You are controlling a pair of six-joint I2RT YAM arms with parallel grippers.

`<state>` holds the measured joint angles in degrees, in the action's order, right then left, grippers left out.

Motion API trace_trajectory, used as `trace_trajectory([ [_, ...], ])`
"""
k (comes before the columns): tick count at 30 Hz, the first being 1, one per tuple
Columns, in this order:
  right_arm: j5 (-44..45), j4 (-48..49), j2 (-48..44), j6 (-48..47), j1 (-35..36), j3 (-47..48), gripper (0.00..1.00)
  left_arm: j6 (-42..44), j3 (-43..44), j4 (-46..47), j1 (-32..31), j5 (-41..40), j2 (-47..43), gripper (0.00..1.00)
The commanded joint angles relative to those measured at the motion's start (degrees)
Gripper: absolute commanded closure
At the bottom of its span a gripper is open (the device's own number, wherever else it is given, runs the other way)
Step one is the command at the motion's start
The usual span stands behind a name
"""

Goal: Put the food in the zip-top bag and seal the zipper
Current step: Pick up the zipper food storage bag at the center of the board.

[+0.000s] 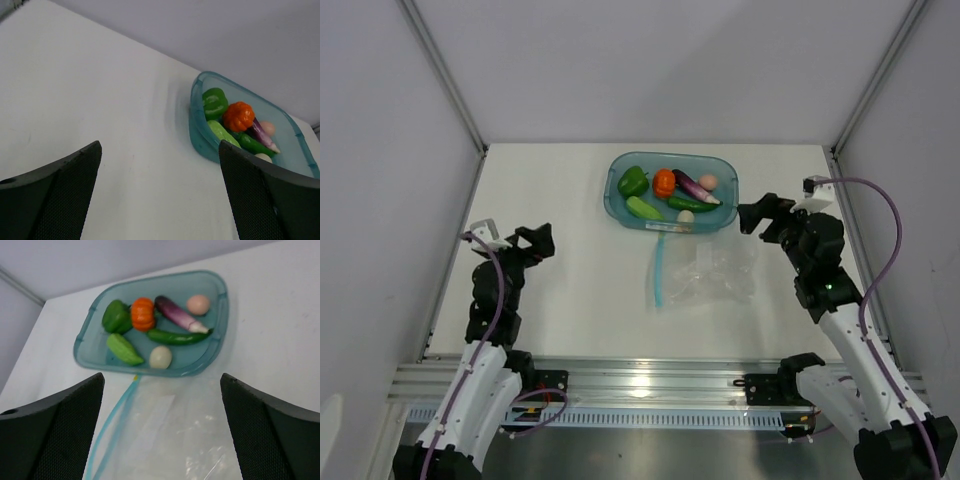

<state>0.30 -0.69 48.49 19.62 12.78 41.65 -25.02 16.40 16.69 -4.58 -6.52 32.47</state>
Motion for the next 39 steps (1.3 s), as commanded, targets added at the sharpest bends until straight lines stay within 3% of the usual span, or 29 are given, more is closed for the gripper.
trace_trajectory([
  [1,-2.8,-16.4,0.1,6.2,6.0,4.6,0.01,-9.7,6.2,-14.5,0.0,2.3,-1.4,0.0],
  [6,18.9,-30.8,11.4,4.0,30.4,21.4,0.01,-12.9,12.4,-28.1,0.1,6.0,0.7,0.0],
  [9,29.6,-40.7,21.8,6.6,38.0,30.7,0.0,-12.3,16.8,-35.6,0.2,11.9,3.0,0.0],
  [10,32.5,-44.0,24.3,7.0,43.2,32.6,0.01,-11.9,17.2,-36.1,0.2,13.6,3.5,0.0],
  [13,39.2,-51.1,34.9,9.5,49.4,39.6,0.01,-11.5,16.7,-35.0,0.4,22.0,3.1,0.01],
  [18,44.9,-62.9,52.1,15.8,53.7,49.8,0.01,-14.4,12.4,-29.8,0.4,30.8,-2.1,0.01],
  [22,43.9,-65.4,58.9,16.9,54.2,52.7,0.01,-12.7,12.6,-30.9,0.5,33.1,-4.5,0.0],
  [31,46.0,-70.0,69.0,19.1,54.1,58.9,0.06,-8.6,17.0,-45.8,0.5,19.2,-13.9,0.01],
  [39,51.6,-71.7,74.1,19.8,53.8,60.9,0.25,-11.3,18.4,-50.8,0.5,16.0,-11.8,0.05],
])
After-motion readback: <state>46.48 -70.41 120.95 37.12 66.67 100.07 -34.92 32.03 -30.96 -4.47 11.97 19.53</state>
